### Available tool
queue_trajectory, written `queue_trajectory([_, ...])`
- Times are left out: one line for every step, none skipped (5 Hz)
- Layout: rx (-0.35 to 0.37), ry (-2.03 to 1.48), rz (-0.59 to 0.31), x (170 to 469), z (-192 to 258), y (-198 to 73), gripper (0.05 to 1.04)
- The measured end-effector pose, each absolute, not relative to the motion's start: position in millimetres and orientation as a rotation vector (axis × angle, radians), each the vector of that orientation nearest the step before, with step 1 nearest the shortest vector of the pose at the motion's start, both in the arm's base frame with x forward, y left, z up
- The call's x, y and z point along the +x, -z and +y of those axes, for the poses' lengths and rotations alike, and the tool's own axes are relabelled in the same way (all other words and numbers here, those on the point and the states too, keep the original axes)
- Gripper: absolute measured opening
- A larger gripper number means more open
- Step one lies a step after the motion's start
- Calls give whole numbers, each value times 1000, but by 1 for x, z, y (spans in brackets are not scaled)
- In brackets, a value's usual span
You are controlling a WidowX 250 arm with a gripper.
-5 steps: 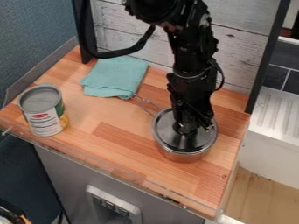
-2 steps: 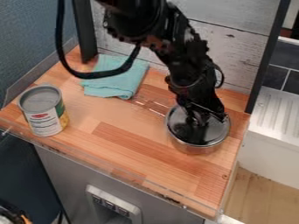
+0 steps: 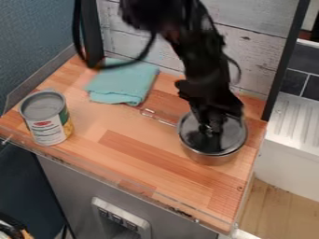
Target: Put the lid of the pot on the blue cloth
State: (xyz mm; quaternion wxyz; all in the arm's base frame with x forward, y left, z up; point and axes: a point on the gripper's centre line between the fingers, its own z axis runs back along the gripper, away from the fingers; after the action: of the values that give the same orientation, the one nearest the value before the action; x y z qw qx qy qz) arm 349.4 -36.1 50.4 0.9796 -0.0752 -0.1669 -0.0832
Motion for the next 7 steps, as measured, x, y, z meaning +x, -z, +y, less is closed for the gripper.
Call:
queue_trajectory([-164,133,-353,393,26,-100,284])
queue_trajectory([-171,122,-363,404,71,-151,284])
queue_trajectory([-124,35,-335,409,120,-188,284])
queue_trajectory([-93,-30,-277,408,142,-201,284])
queue_trajectory([-69,-20,-198,397,148,-174,284])
queue_trajectory([-41,33,-102,375,146,-144,284])
queue_trajectory([12,56,-75,358,142,-135,284])
